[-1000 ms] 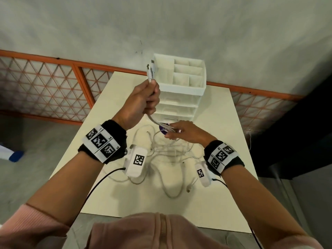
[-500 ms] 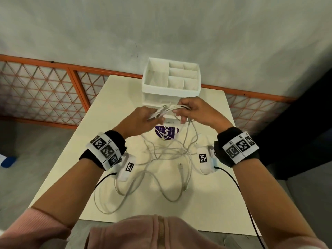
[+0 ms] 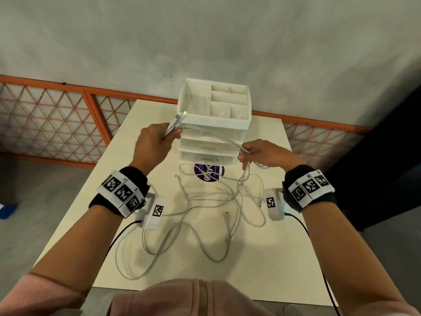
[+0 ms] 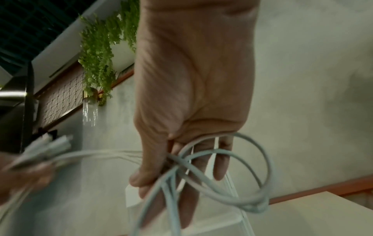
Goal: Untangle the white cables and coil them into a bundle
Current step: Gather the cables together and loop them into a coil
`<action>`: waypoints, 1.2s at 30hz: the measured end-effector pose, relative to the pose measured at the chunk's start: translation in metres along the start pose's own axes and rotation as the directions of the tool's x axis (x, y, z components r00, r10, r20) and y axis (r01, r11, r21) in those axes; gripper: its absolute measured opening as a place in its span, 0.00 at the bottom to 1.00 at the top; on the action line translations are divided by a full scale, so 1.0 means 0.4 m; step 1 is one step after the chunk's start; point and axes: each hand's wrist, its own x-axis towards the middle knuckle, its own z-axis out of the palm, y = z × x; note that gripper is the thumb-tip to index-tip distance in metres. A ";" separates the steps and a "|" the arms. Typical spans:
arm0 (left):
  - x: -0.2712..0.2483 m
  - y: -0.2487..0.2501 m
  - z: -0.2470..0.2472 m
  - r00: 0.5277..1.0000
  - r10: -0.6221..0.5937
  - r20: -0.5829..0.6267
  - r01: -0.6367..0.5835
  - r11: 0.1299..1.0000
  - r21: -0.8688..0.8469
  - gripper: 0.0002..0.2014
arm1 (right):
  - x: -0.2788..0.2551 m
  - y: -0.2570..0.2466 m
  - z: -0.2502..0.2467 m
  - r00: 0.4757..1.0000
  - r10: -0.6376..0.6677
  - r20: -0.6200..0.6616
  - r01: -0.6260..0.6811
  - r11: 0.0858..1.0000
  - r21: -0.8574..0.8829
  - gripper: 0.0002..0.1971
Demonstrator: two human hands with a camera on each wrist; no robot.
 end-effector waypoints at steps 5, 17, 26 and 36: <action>-0.012 -0.015 0.013 0.956 -0.155 0.249 0.094 0.966 0.240 0.24 | -0.003 -0.027 -0.015 1.000 -0.022 0.006 0.023 0.992 -0.121 0.11; -0.014 0.075 0.122 0.808 0.274 0.522 -0.301 0.953 -0.034 0.11 | -0.022 -0.120 0.004 0.990 -0.053 0.131 0.071 0.988 -0.138 0.07; 0.037 0.070 0.075 0.934 0.310 0.179 -0.337 0.930 0.144 0.12 | -0.031 0.014 0.029 0.883 -0.020 -0.470 0.175 0.941 0.290 0.31; 0.057 0.103 0.062 0.938 0.299 0.174 -0.325 0.933 0.153 0.13 | 0.026 -0.034 0.098 0.950 -0.012 -0.313 0.124 0.933 0.338 0.20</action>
